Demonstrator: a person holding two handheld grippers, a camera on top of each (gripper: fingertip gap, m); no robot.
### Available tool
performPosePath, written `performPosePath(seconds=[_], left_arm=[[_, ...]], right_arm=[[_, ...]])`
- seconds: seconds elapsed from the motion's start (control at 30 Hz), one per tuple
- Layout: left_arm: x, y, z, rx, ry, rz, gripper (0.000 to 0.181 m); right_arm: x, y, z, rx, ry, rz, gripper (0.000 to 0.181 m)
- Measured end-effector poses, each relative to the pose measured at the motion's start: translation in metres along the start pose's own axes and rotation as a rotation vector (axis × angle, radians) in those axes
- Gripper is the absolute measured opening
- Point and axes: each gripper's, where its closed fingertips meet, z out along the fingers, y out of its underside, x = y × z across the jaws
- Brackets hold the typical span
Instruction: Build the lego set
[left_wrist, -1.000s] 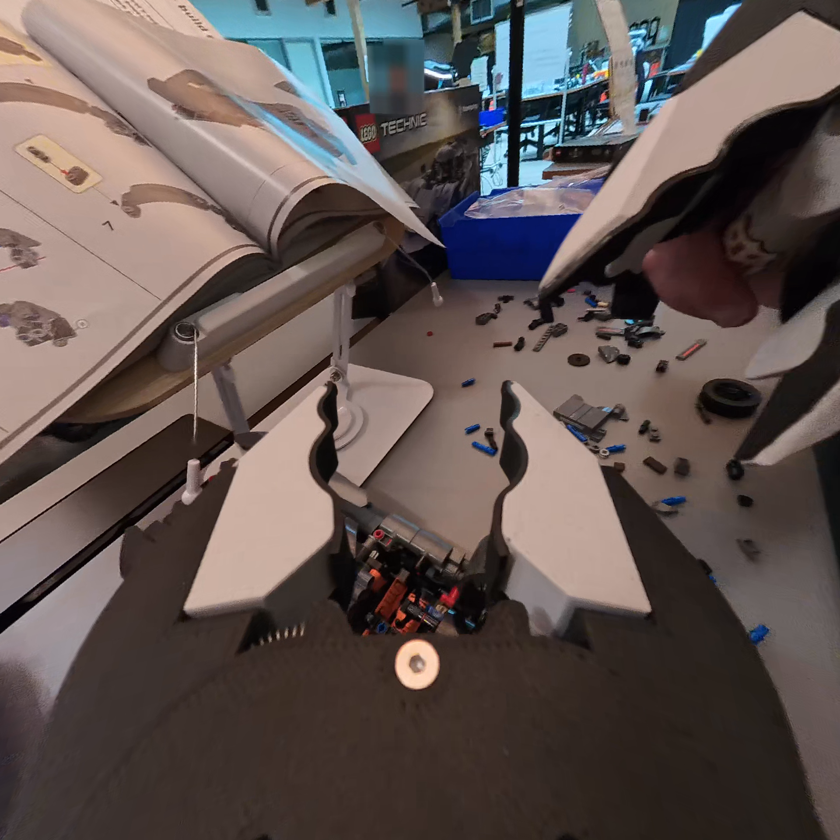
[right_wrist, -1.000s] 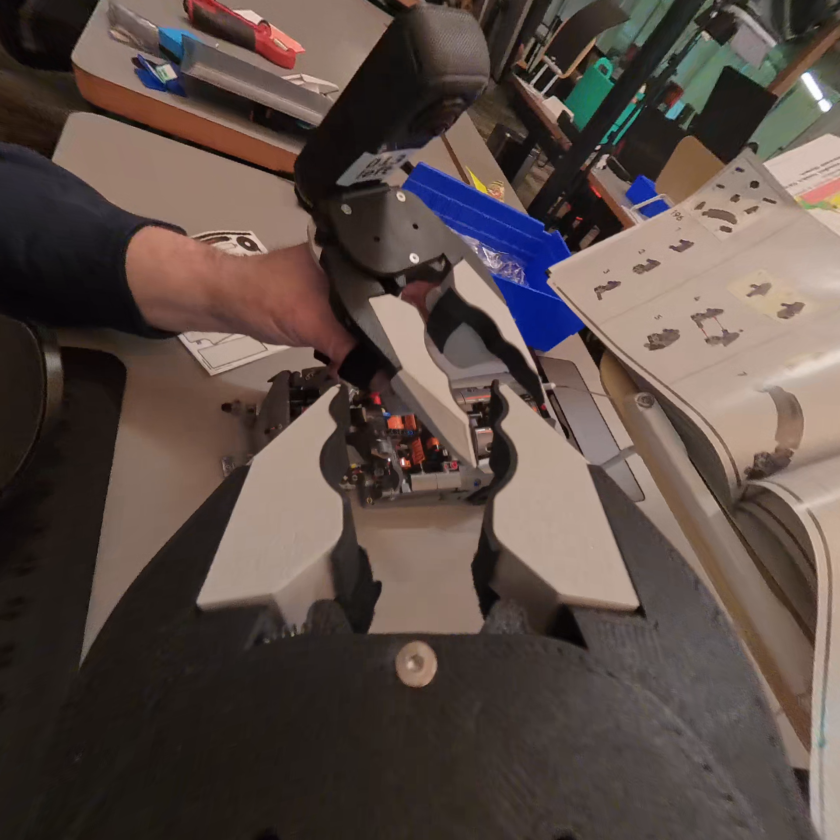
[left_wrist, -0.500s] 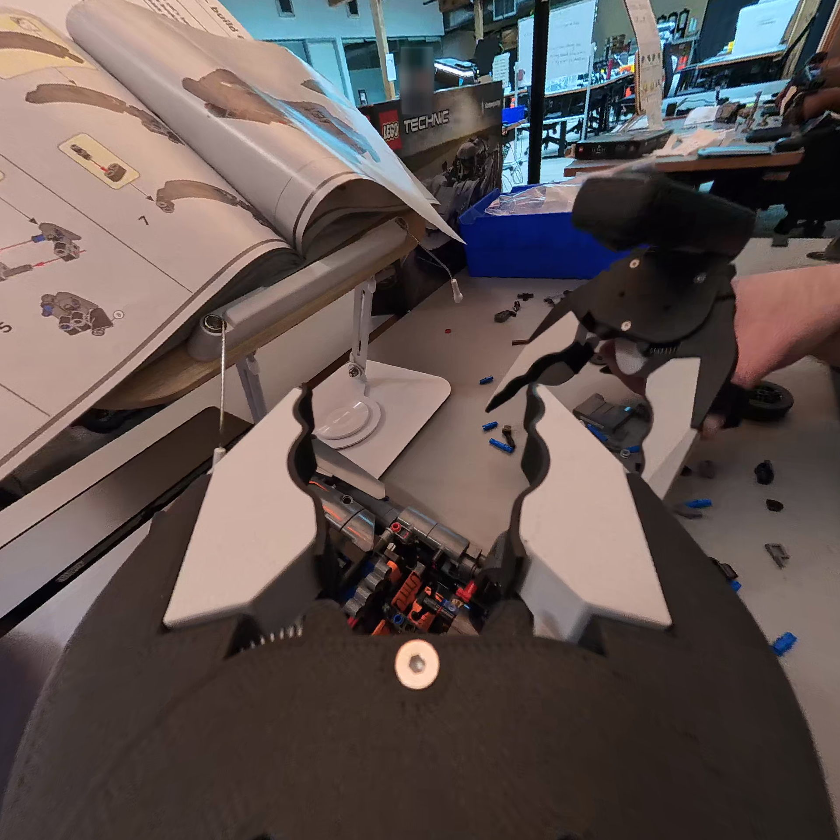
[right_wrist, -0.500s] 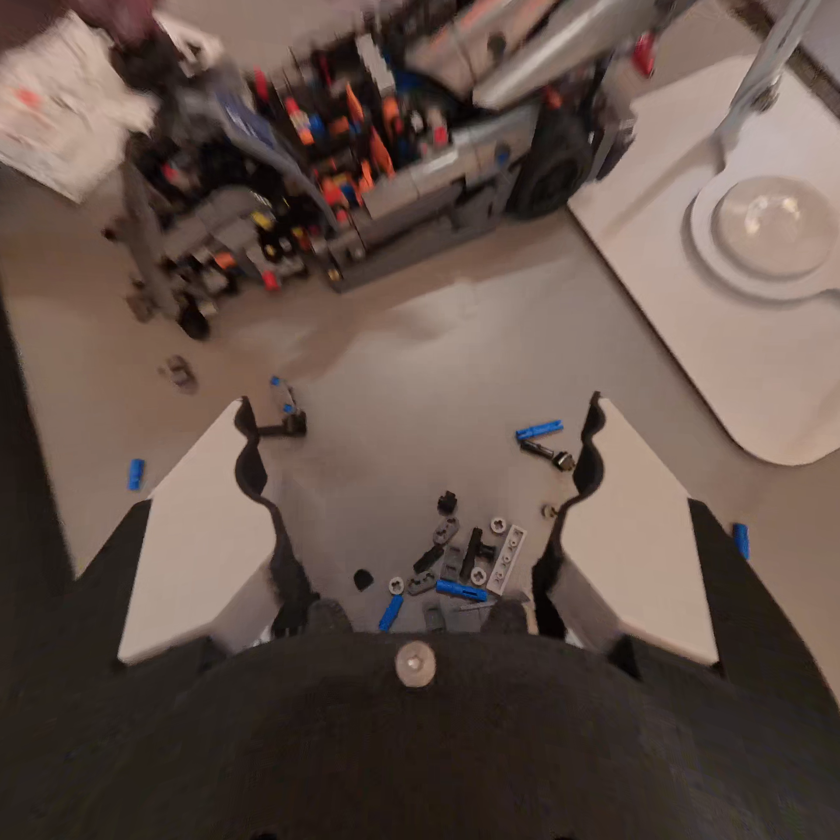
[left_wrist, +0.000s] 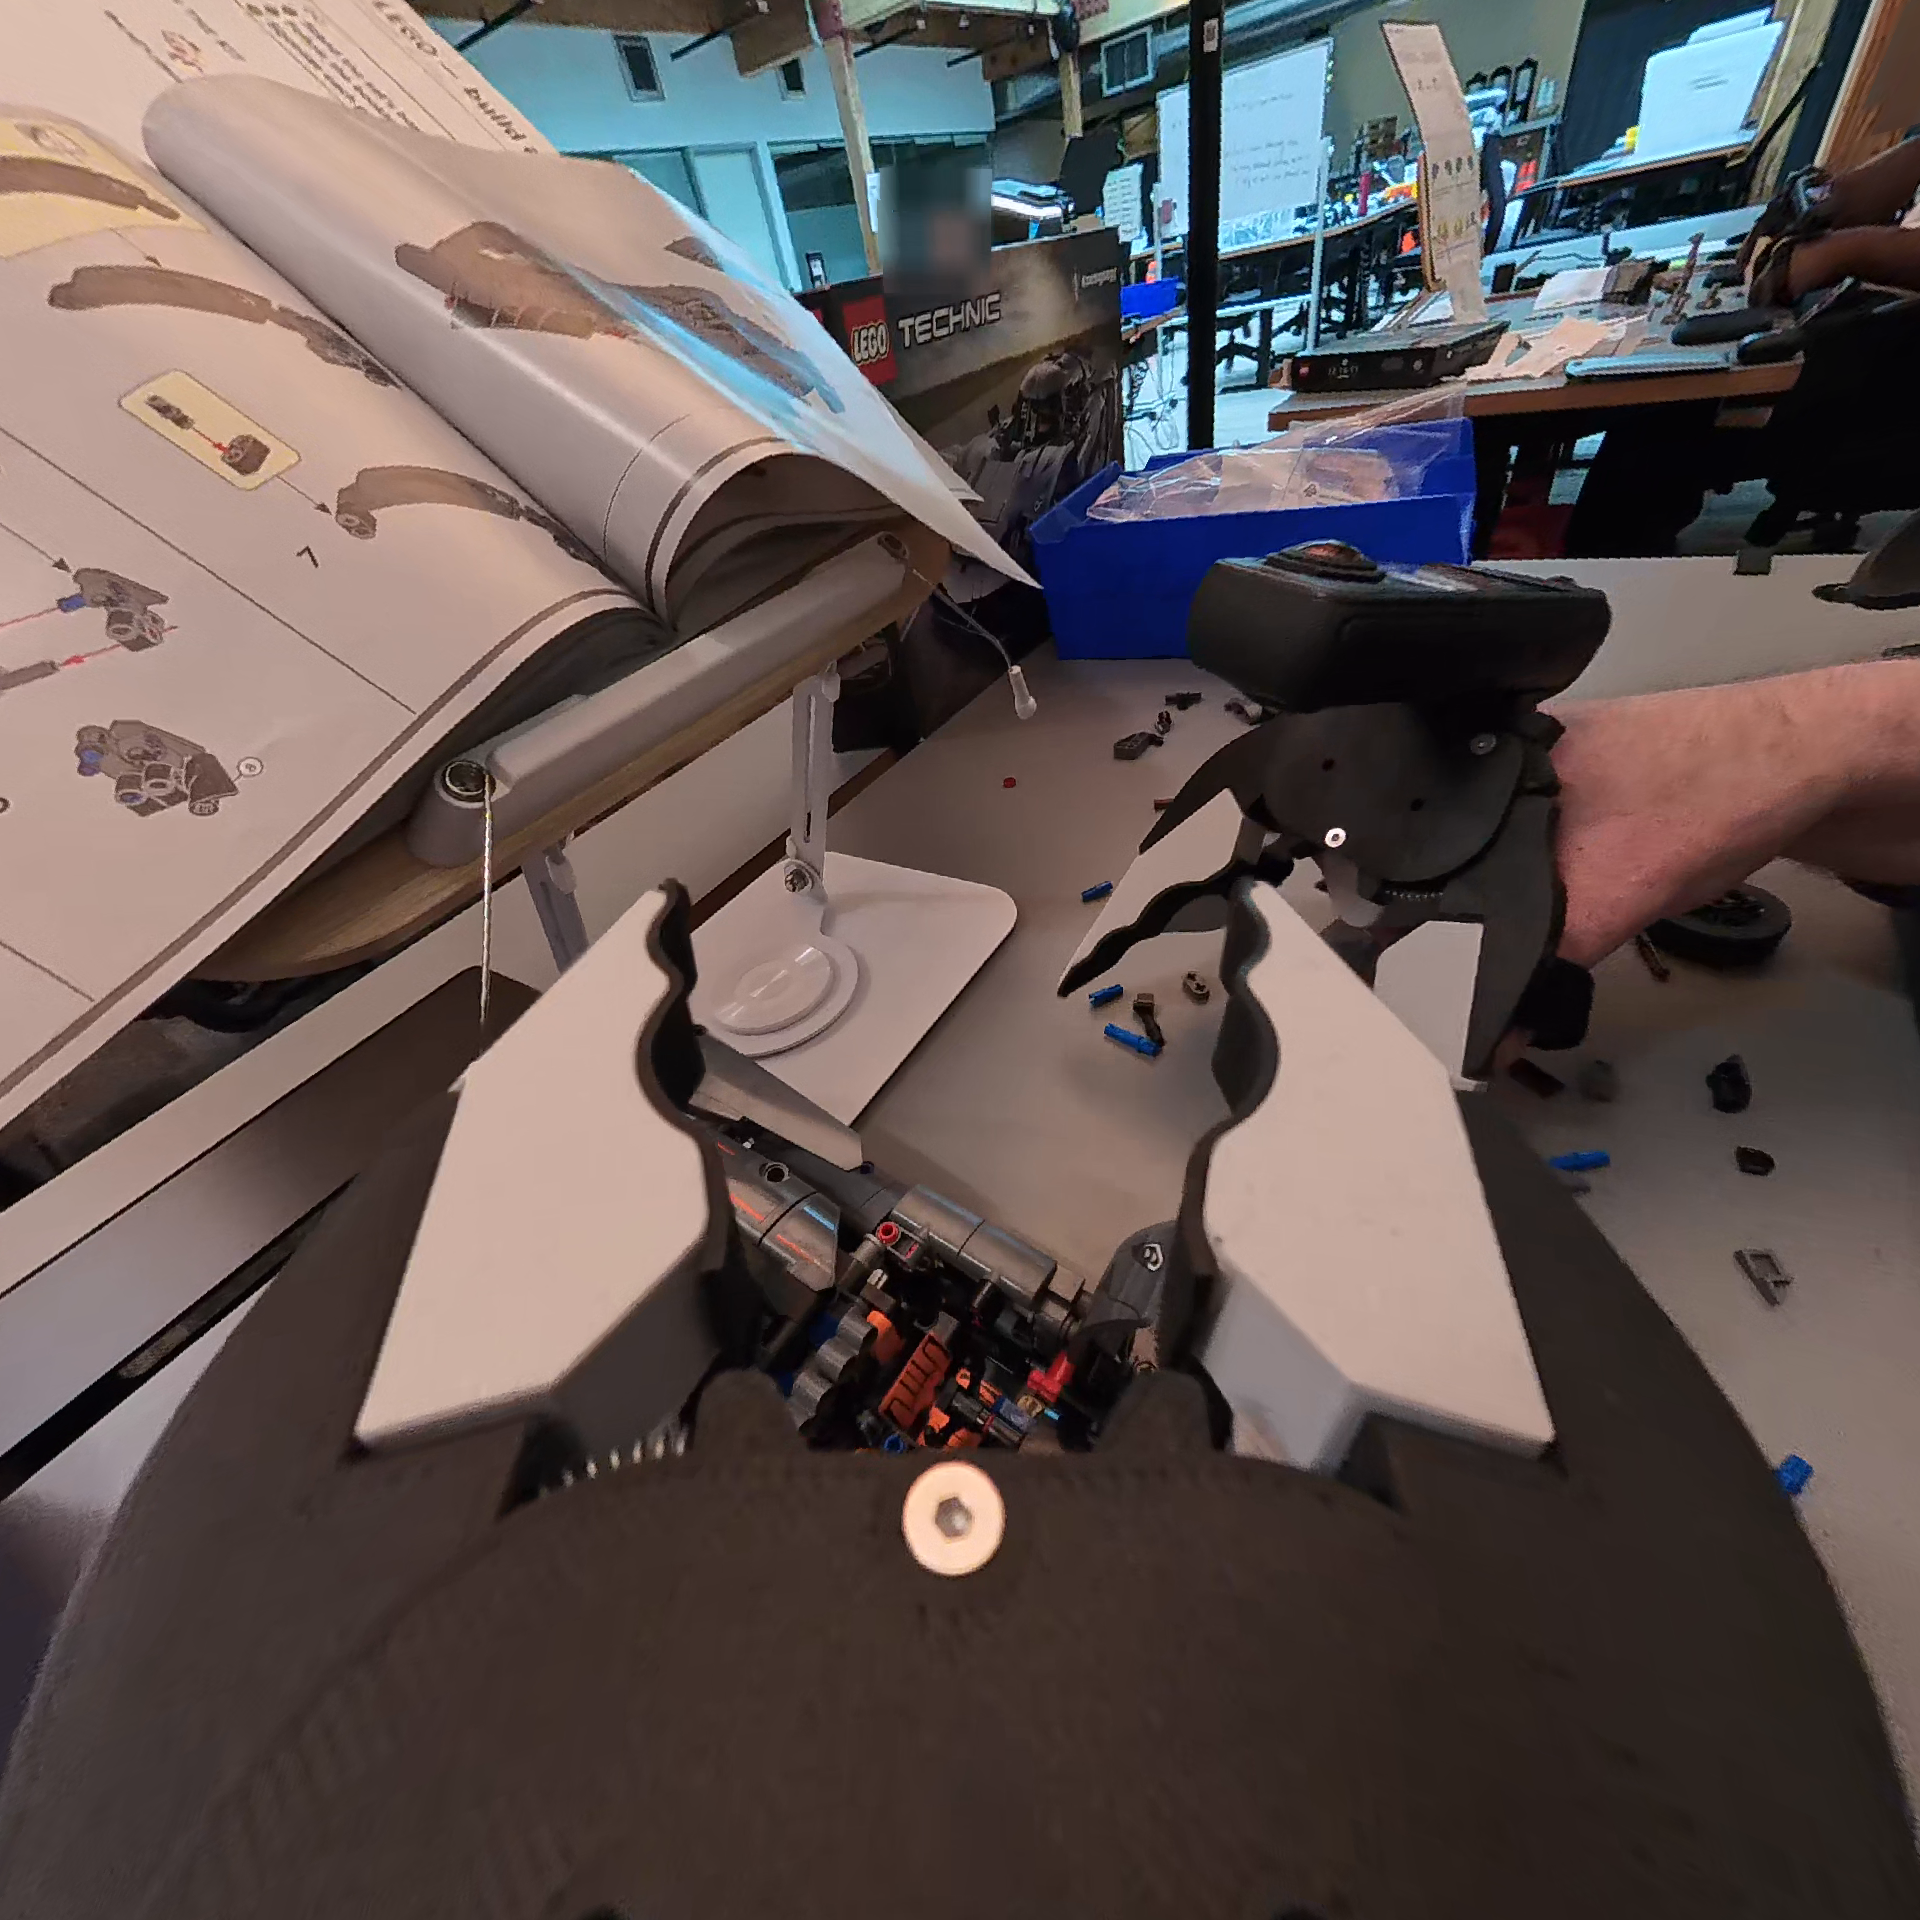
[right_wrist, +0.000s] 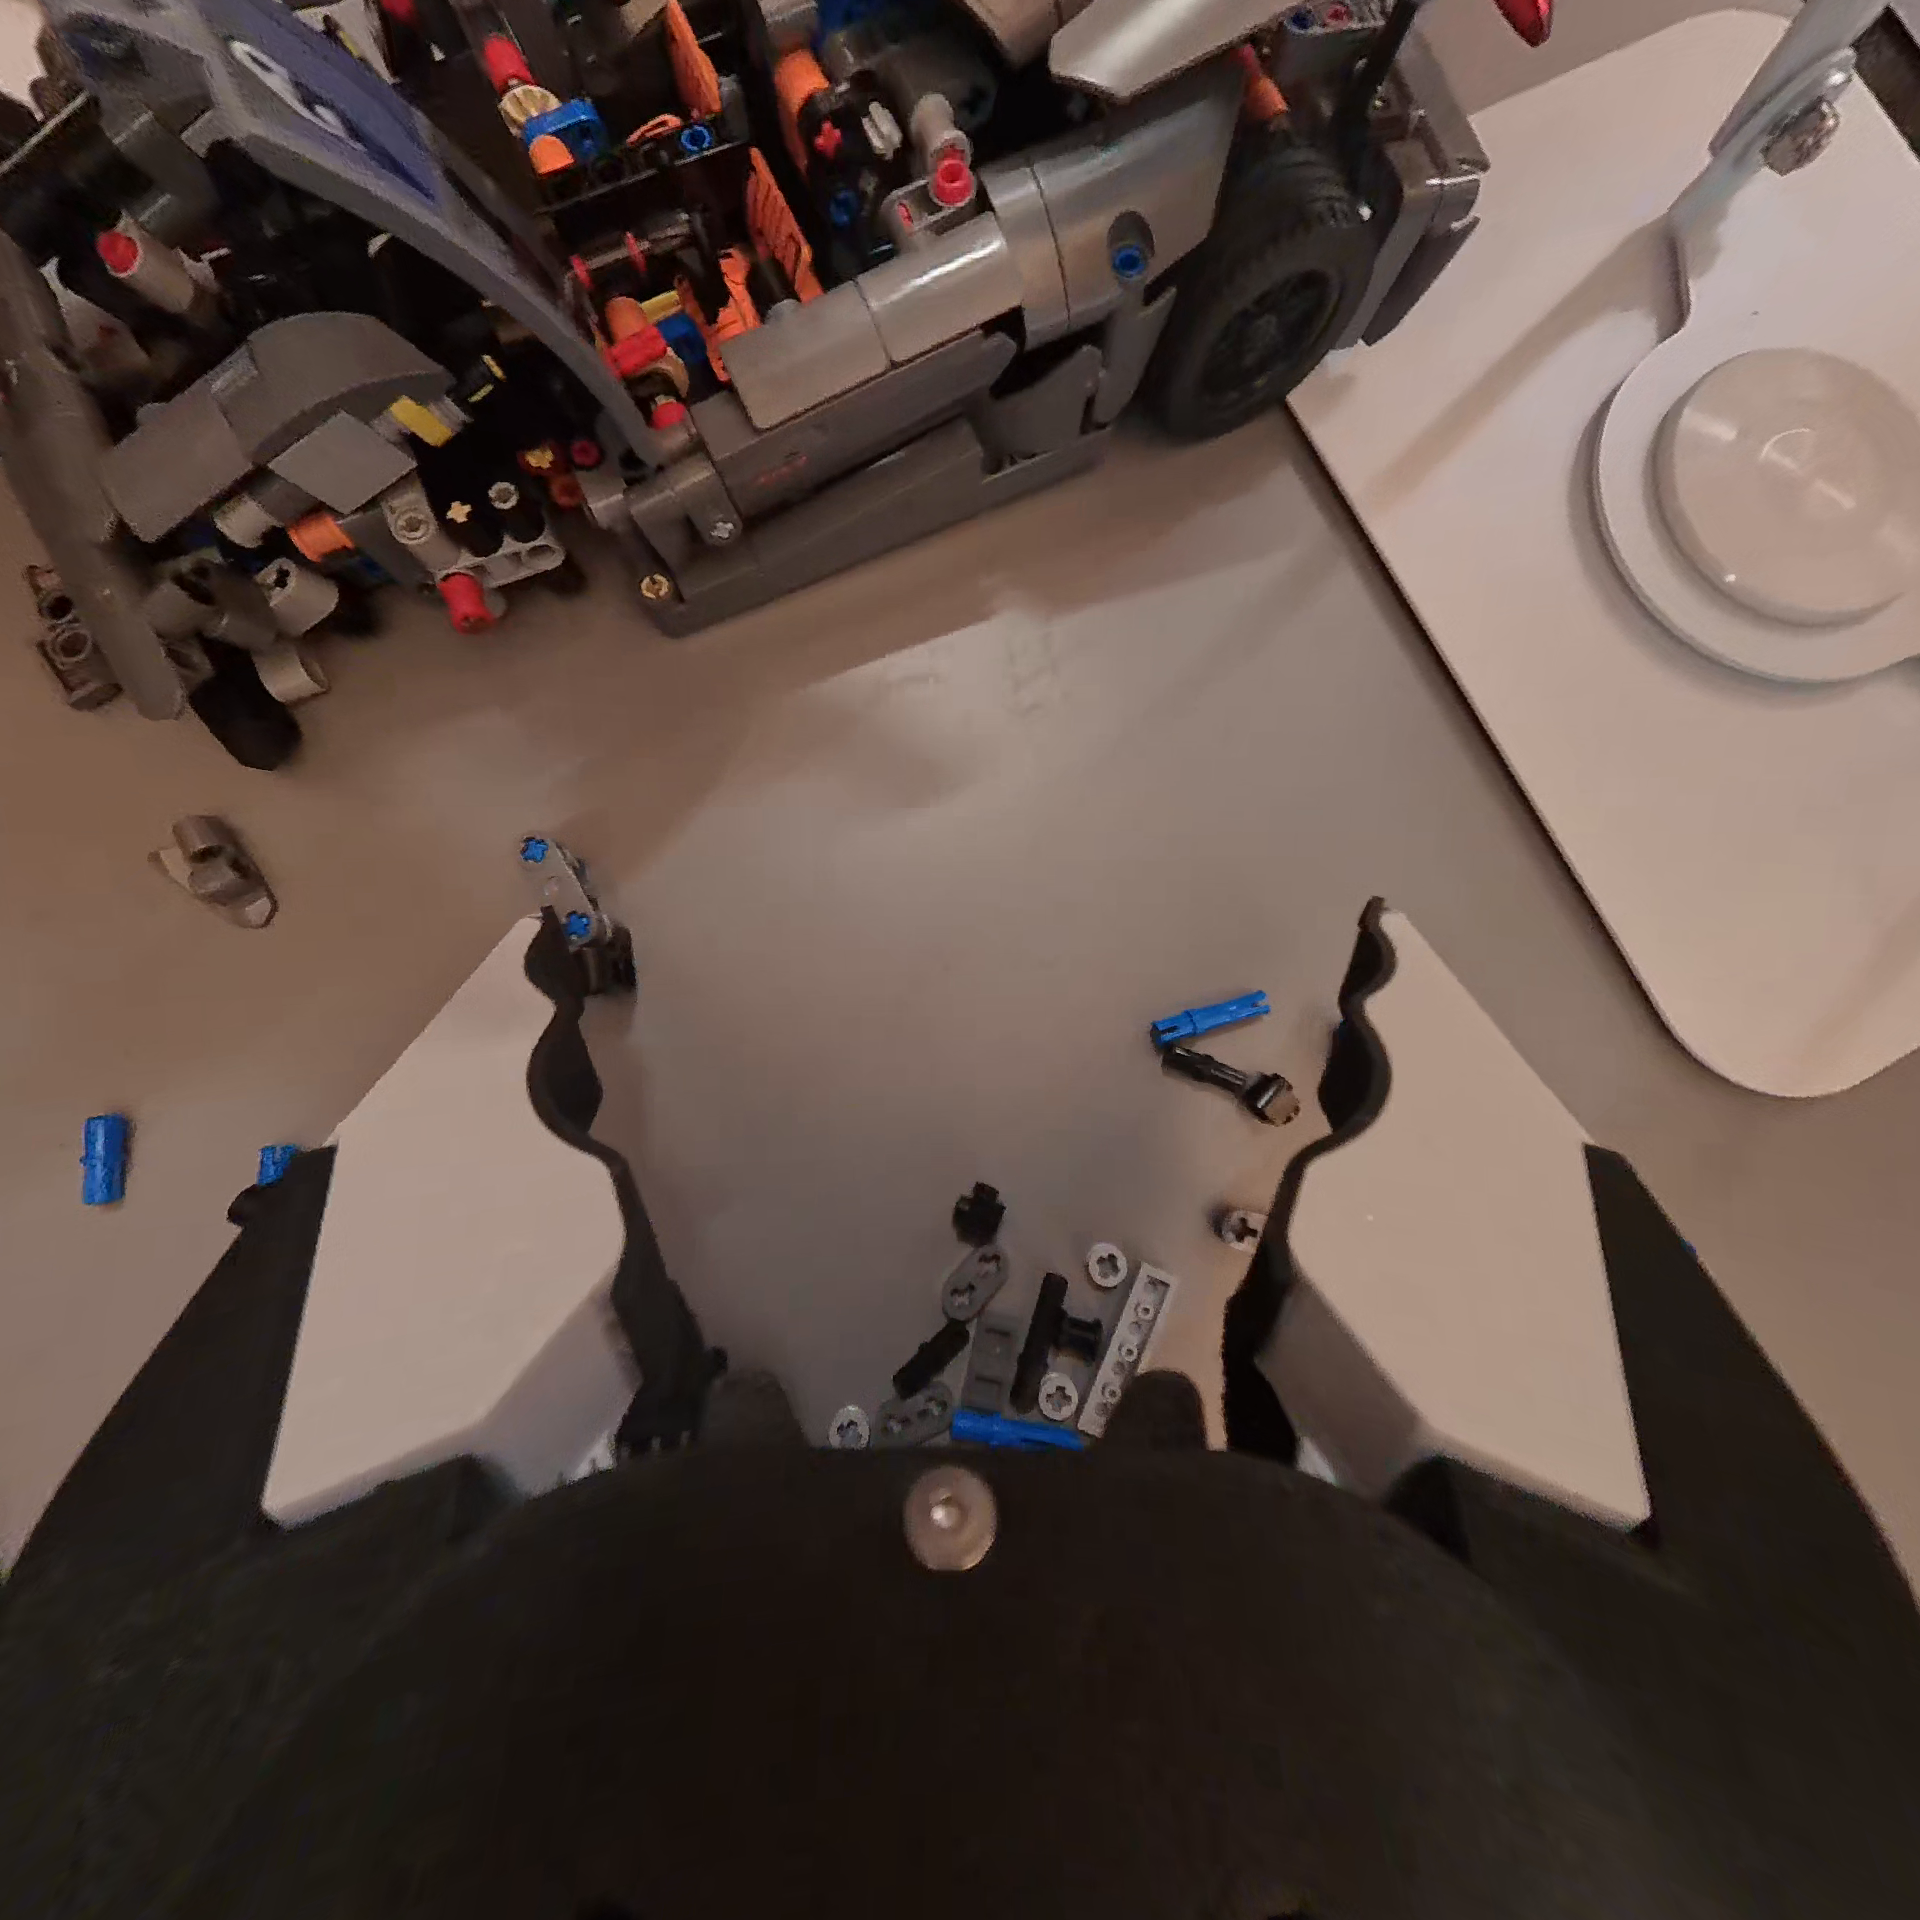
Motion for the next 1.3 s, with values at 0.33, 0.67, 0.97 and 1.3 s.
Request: performPosePath(seconds=[0.33, 0.67, 0.97, 1.3], left_arm=[[0.003, -0.003, 0.0, 0.017, 0.022, -0.03, 0.112], [0.004, 0.003, 0.004, 0.0, 0.036, -0.053, 0.117], [0.004, 0.005, 0.006, -0.008, 0.037, -0.061, 0.118], [0.001, 0.007, 0.006, -0.017, 0.02, -0.074, 0.114]], right_arm=[[-0.004, -0.001, 0.001, -0.001, -0.027, 0.002, 0.134], [-0.001, 0.015, 0.011, -0.011, -0.019, 0.057, 0.136], [0.009, 0.021, 0.008, -0.023, 0.056, 0.114, 0.147], [0.018, 0.017, -0.001, 0.046, 0.188, 0.168, 0.11]])
